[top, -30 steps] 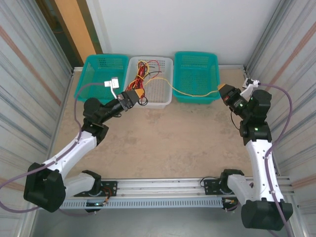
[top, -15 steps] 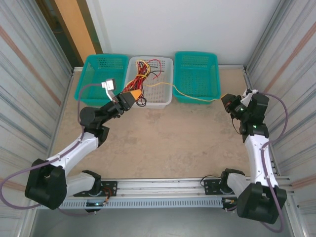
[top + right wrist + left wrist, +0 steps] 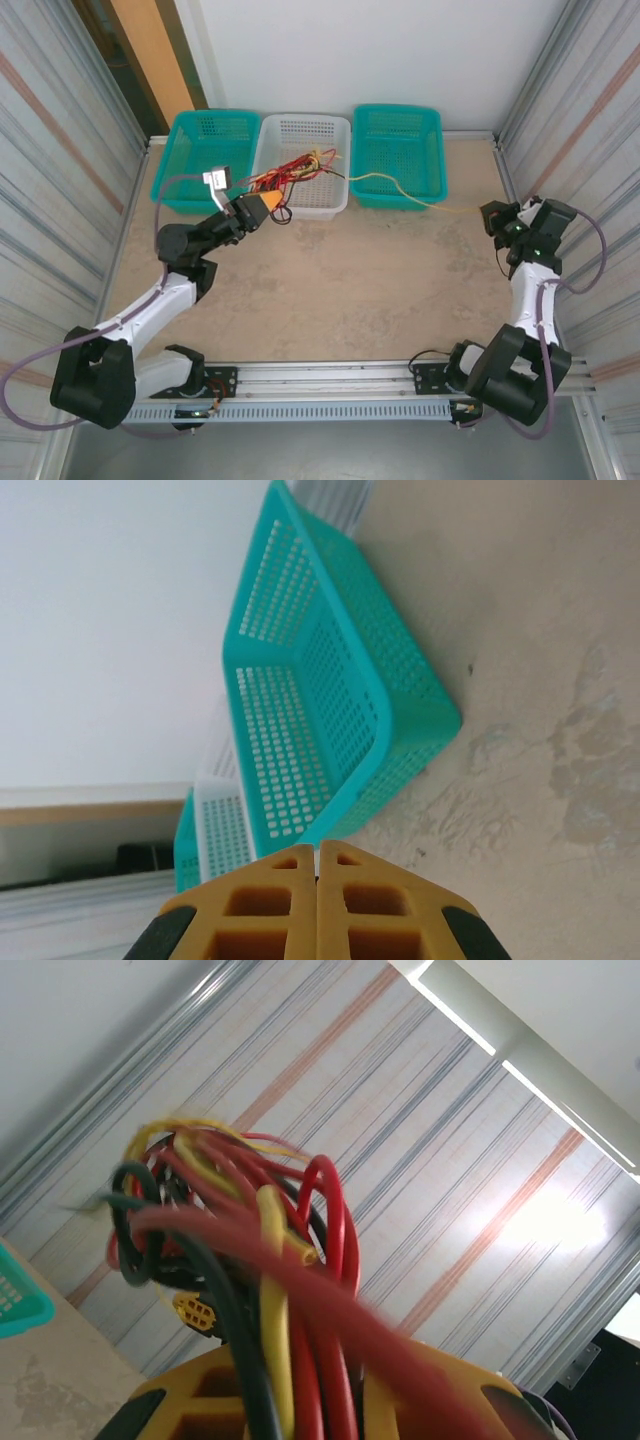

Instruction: Untangle the cables

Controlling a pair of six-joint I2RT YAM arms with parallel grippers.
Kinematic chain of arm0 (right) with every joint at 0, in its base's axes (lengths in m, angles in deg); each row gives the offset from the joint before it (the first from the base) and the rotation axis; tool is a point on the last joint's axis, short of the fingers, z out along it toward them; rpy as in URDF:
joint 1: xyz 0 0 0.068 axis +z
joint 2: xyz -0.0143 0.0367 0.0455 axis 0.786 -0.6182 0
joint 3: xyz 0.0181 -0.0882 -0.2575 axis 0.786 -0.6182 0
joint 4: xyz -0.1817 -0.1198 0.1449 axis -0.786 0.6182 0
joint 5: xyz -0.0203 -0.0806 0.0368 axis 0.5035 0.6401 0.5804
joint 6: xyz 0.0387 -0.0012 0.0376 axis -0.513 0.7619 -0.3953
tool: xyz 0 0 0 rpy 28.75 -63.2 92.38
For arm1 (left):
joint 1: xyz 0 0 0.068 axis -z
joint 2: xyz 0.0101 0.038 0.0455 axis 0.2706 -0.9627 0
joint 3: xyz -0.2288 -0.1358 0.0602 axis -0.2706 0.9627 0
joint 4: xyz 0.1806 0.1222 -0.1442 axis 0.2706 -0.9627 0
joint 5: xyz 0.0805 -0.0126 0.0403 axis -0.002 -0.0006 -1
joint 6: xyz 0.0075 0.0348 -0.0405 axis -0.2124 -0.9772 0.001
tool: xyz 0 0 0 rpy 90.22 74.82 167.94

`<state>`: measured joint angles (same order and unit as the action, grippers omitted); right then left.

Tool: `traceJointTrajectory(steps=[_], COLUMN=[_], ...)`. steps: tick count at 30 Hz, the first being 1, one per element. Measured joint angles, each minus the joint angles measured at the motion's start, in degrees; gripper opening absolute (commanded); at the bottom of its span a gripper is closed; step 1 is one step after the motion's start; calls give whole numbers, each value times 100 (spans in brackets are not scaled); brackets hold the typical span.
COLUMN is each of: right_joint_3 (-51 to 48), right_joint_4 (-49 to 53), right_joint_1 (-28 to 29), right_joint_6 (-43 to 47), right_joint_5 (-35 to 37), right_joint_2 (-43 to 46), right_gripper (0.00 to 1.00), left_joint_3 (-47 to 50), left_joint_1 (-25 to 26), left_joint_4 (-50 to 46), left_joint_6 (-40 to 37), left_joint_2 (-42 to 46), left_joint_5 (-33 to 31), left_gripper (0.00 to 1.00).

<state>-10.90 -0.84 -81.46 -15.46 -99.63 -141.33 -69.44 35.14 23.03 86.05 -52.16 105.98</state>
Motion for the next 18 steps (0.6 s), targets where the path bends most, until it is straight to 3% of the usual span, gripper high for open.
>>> traceJointTrajectory(steps=[5,11,18], right_joint_3=[238,407,1556], right_joint_4=[168,50,647], right_joint_1=[-490,-557,-835], right_joint_6=[66,-116,33], right_joint_5=[-63,-232,-83], right_joint_2=[7,120,380], right_gripper=[0,0,0], left_joint_3=[125,308,909], left_joint_1=[-396,-413,-872], left_joint_4=[295,341,111], left_joint_6=[2,-79,-155], left_joint_2=[179,192,380], left_joint_5=[-109,70,280], left_gripper=[0,0,0])
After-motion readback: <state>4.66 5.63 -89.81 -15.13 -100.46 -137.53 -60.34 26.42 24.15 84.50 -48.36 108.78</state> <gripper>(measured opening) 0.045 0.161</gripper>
